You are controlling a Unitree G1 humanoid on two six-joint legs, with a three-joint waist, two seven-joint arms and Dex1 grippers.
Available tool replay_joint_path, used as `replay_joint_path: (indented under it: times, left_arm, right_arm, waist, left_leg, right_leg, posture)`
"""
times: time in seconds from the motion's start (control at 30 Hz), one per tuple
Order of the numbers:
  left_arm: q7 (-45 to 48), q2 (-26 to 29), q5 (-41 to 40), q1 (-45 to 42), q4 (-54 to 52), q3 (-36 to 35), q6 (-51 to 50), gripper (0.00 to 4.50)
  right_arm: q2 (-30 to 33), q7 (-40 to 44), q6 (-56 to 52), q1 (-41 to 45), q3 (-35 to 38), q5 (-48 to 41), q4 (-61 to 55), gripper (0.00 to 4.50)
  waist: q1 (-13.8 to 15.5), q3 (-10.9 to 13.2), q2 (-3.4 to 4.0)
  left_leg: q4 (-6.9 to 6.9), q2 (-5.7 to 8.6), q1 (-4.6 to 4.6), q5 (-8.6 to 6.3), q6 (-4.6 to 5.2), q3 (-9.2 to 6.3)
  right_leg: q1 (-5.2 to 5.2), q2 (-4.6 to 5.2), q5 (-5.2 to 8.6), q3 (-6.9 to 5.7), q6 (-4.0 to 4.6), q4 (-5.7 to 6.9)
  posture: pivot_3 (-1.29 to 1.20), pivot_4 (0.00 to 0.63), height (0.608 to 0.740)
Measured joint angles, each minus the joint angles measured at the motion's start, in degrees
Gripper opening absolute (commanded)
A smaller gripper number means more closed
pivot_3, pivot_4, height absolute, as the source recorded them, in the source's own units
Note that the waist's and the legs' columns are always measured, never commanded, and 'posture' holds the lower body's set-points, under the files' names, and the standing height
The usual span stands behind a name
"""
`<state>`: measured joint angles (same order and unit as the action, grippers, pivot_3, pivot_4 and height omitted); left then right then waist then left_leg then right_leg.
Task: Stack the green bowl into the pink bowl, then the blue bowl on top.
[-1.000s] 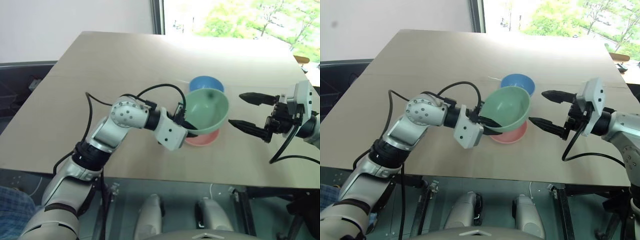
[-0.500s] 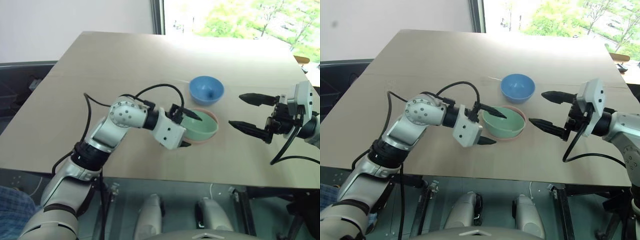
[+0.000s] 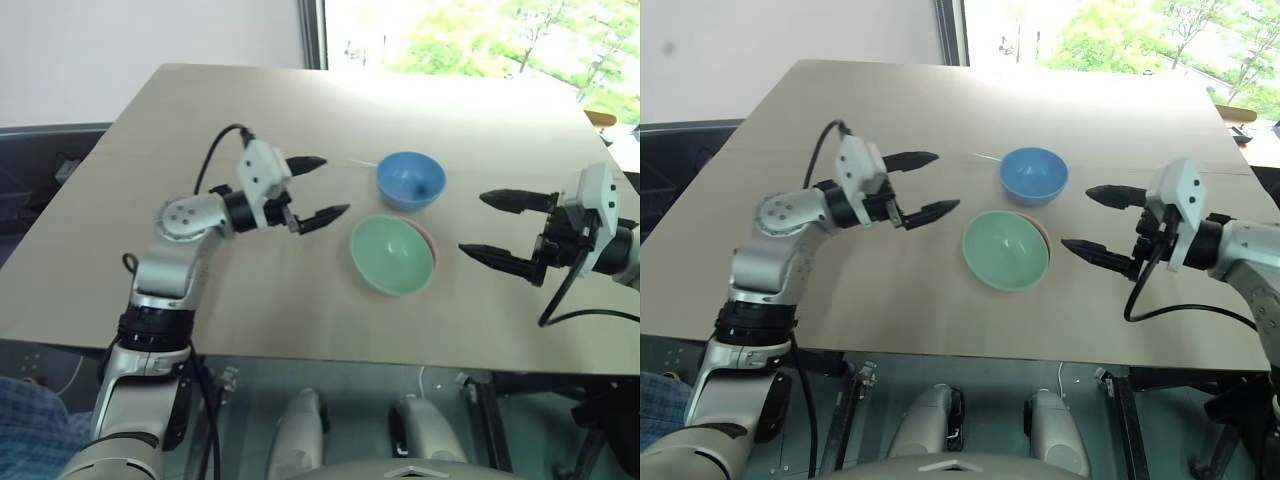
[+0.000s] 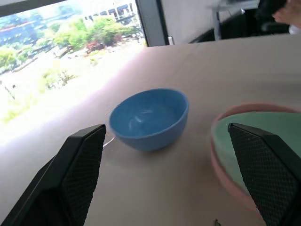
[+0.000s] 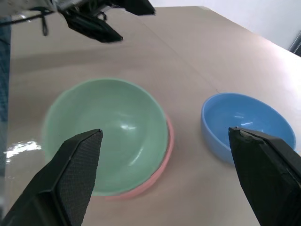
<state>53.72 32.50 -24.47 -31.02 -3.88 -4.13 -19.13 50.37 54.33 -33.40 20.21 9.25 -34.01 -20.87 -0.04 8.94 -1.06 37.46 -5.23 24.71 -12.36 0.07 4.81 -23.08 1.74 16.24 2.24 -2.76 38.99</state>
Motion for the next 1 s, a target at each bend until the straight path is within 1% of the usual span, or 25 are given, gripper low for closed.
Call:
replay_joint_path:
  times: [0.03, 0.13, 0.23, 0.3, 0.33, 0.4, 0.57, 0.67, 0.87, 1.0]
  left_arm:
    - [-0.37, 0.6, -2.58, 1.02, -1.73, -1.6, -2.68, 4.39]
    - [-0.64, 1.62, -5.96, 2.4, -4.95, -3.71, -5.98, 4.39]
    - [-1.84, 2.27, -8.92, 3.59, -7.21, -5.98, -8.93, 4.39]
    - [-2.7, 2.76, -9.98, 4.29, -8.24, -7.03, -10.22, 4.39]
    - [-3.15, 3.31, -10.79, 4.89, -9.31, -7.57, -10.86, 4.39]
    - [-3.59, 3.63, -11.23, 5.56, -9.95, -8.04, -11.15, 4.39]
    - [-6.19, 4.56, -13.55, 9.56, -14.32, -10.32, -13.2, 4.39]
    - [-7.14, 4.91, -14.51, 11.03, -15.88, -11.63, -13.91, 4.39]
    - [-9.36, 5.42, -19.34, 12.99, -18.25, -15.06, -16.25, 4.39]
    - [-10.21, 5.9, -21.04, 13.42, -18.78, -15.96, -16.94, 4.39]
  right_arm:
    - [0.39, 0.16, 0.41, 3.28, -3.61, 3.14, 2.54, 4.5]
    - [0.54, 0.33, 1.37, 9.1, -10.0, 9.08, 8.42, 4.5]
    - [-1.65, 1.67, 3.6, 15.12, -15.23, 13.93, 14.69, 4.5]
    - [-3.81, 2.23, 4.38, 18.66, -17.92, 15.99, 17.73, 4.5]
    - [-5.77, 2.65, 5.34, 21.55, -20.17, 18.24, 21.1, 4.5]
    - [-6.82, 2.77, 6.18, 22.87, -21.37, 19.69, 23.18, 4.5]
    - [-11.52, 2.78, 11.24, 28.91, -26.19, 27.26, 34.84, 4.5]
    - [-13.14, 2.56, 13.49, 30.01, -27.28, 29.84, 38.75, 4.5]
    - [-16.69, 1.51, 19.88, 33.32, -30.74, 37.54, 48.45, 4.5]
    - [-19.29, 0.06, 23.12, 35.97, -31.11, 40.77, 54.99, 4.5]
  waist:
    - [-0.22, 0.0, 0.0]
    - [-0.52, 0.01, 0.01]
    - [-0.61, 0.01, 0.01]
    - [-0.8, 0.01, 0.01]
    - [-0.75, 0.01, 0.01]
    - [-0.67, 0.01, 0.02]
    - [-0.47, 0.02, 0.0]
    - [-0.63, 0.03, 0.0]
    - [-0.78, 0.03, 0.01]
    - [-0.81, 0.03, 0.01]
  left_leg:
    - [0.0, 0.0, 0.0, 0.0, 0.0, 0.0]
    - [-0.02, 0.0, 0.01, 0.0, 0.0, 0.02]
    - [-0.05, 0.0, 0.02, 0.0, -0.01, 0.01]
    - [-0.06, 0.0, 0.01, 0.0, -0.01, 0.03]
    - [-0.06, 0.0, 0.02, 0.0, -0.01, 0.04]
    - [-0.06, 0.0, 0.03, 0.0, -0.01, 0.06]
    - [-0.07, 0.0, 0.06, 0.0, -0.01, 0.07]
    - [-0.07, 0.0, 0.04, 0.0, -0.01, 0.11]
    - [-0.07, 0.0, 0.03, 0.0, -0.01, 0.11]
    - [-0.08, 0.0, 0.03, 0.0, -0.02, 0.12]
  right_leg:
    - [0.0, 0.0, 0.0, -0.01, 0.0, -0.01]
    - [-0.02, 0.01, 0.0, 0.0, 0.01, -0.03]
    - [-0.03, 0.0, 0.0, 0.0, 0.01, -0.04]
    - [-0.04, 0.0, 0.0, 0.01, 0.01, -0.03]
    - [-0.04, 0.01, 0.0, 0.01, 0.01, -0.04]
    - [-0.05, 0.01, 0.0, 0.02, 0.01, -0.04]
    - [-0.07, 0.04, 0.0, 0.0, 0.02, -0.04]
    - [-0.08, 0.04, -0.01, 0.03, 0.02, -0.04]
    - [-0.09, 0.04, -0.01, 0.03, 0.02, -0.01]
    - [-0.09, 0.04, -0.01, 0.03, 0.02, -0.02]
  posture:
    - [0.0, 0.15, 0.74]
    - [0.0, 0.15, 0.74]
    - [0.0, 0.15, 0.74]
    - [0.0, 0.15, 0.74]
    - [0.0, 0.15, 0.74]
    - [0.0, 0.15, 0.74]
    - [0.0, 0.15, 0.74]
    - [0.0, 0.15, 0.74]
    - [0.0, 0.15, 0.74]
    - [0.0, 0.15, 0.74]
